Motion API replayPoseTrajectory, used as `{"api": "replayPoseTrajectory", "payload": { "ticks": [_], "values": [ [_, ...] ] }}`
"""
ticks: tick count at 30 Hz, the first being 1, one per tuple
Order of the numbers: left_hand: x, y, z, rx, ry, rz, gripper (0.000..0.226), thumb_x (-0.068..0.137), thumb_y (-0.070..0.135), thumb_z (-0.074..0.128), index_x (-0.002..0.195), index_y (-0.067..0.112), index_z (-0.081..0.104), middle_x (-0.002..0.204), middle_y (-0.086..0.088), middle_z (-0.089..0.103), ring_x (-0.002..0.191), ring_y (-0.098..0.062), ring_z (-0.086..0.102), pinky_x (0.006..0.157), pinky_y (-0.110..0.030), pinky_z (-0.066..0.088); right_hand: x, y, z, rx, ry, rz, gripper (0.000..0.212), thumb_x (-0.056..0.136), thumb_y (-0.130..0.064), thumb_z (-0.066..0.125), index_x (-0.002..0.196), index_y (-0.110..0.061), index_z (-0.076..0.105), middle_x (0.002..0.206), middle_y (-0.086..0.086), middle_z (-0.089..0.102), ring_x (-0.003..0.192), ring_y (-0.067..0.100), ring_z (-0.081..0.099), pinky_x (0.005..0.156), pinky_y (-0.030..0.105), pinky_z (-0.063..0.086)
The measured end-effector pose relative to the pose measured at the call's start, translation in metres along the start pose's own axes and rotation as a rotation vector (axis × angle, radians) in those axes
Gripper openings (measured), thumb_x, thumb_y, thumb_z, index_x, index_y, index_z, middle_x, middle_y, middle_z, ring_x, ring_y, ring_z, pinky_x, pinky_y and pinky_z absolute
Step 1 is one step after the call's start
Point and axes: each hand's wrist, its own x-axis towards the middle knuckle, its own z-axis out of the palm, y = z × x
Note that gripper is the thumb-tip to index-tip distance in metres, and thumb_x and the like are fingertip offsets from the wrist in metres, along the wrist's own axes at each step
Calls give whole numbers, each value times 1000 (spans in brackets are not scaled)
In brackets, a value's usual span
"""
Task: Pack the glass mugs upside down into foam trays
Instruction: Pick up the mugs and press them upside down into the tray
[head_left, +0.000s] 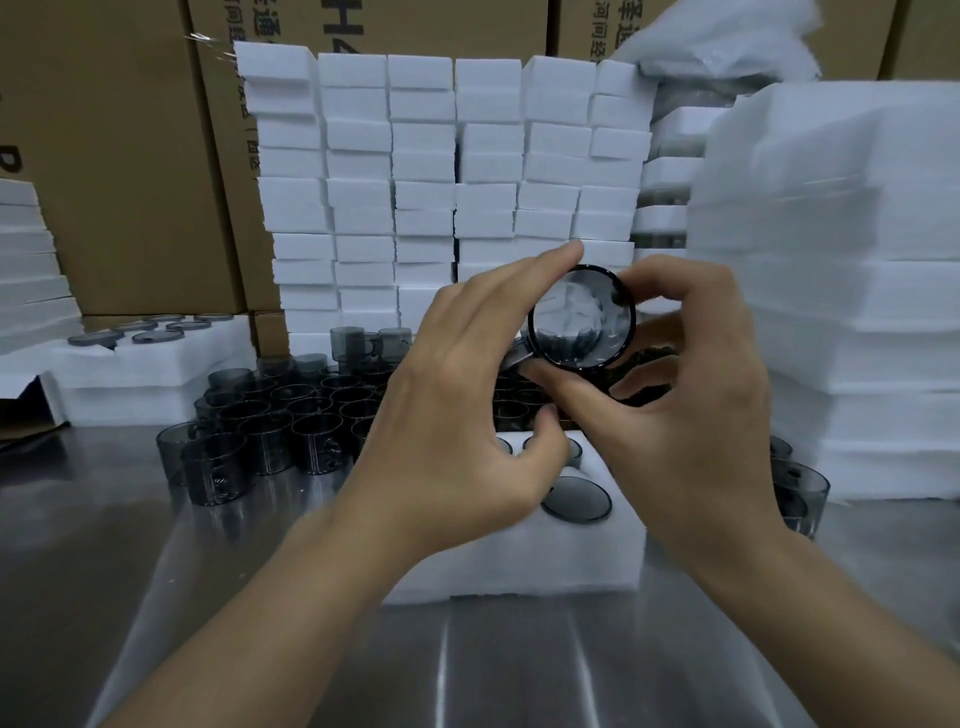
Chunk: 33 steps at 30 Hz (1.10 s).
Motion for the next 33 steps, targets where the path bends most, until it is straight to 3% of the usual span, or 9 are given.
{"api": "replayPoseTrajectory", "payload": {
  "ticks": [4, 8, 11, 14, 18, 21, 24, 27, 33],
  "values": [
    [0, -3, -2, -94, -15, -78, 93, 84, 10, 84, 163, 33, 40, 146, 17, 59, 140, -15, 55, 113, -34, 48, 0, -5, 1, 76, -50, 92, 60, 76, -48, 93, 116, -41, 49, 116, -14, 66, 71, 16, 72, 62, 13, 49],
    [3, 2, -2, -322, -8, -316, 80, 84, 19, 92, 152, 34, 51, 133, 18, 71, 129, -8, 65, 97, -42, 58, 3, -3, 1, 184, -49, 210, 49, 83, -57, 82, 120, -39, 56, 111, -13, 68, 62, 16, 64, 60, 16, 49],
    [8, 5, -6, -516, -56, -452, 59, 85, 27, 88, 139, 26, 64, 118, 9, 80, 116, -11, 73, 92, -41, 62, 5, 0, -1, 285, -100, 268, 39, 94, -56, 68, 130, -44, 60, 107, -8, 68, 77, 24, 69, 68, 36, 61],
    [12, 6, -9, -645, -58, -564, 41, 89, 38, 80, 124, 18, 75, 109, 3, 82, 102, -9, 77, 83, -23, 56, 5, 1, -2, 299, -155, 250, 42, 100, -56, 53, 138, -39, 61, 110, -9, 67, 88, 13, 68, 73, 23, 53],
    [14, 0, -10, -674, -87, -734, 55, 80, 72, 71, 106, 24, 84, 109, -1, 83, 95, -13, 77, 86, -35, 48, 3, 6, -2, 273, -241, 236, 51, 100, -44, 62, 150, -35, 54, 134, -13, 66, 115, 17, 69, 93, 35, 59],
    [13, -1, -7, -669, -108, -772, 57, 87, 82, 59, 88, 31, 84, 105, 0, 83, 93, -12, 78, 84, -33, 48, 2, 6, 1, 334, -251, 303, 48, 99, -36, 71, 145, -33, 58, 125, -13, 73, 118, 14, 71, 99, 38, 59],
    [12, -3, -5, -760, -97, -804, 67, 98, 78, 41, 103, 28, 86, 104, -5, 83, 91, -14, 75, 85, -38, 46, 3, 3, 3, 409, -210, 391, 38, 99, -36, 71, 135, -27, 68, 115, -8, 80, 112, 13, 75, 98, 33, 59],
    [13, -3, -4, -745, -72, -802, 55, 104, 67, 45, 108, 28, 84, 102, -6, 83, 88, -12, 74, 84, -38, 47, 4, 0, 3, 432, -192, 445, 29, 100, -39, 72, 126, -26, 73, 105, -8, 82, 103, 9, 77, 86, 20, 58],
    [11, -3, 1, -706, 49, -835, 48, 105, 59, 52, 110, 21, 81, 91, -6, 82, 81, -15, 74, 81, -39, 47, 5, -2, 3, 461, -219, 514, 45, 90, -51, 78, 123, -21, 72, 98, -5, 83, 93, 8, 78, 77, 13, 54]
  ]
}}
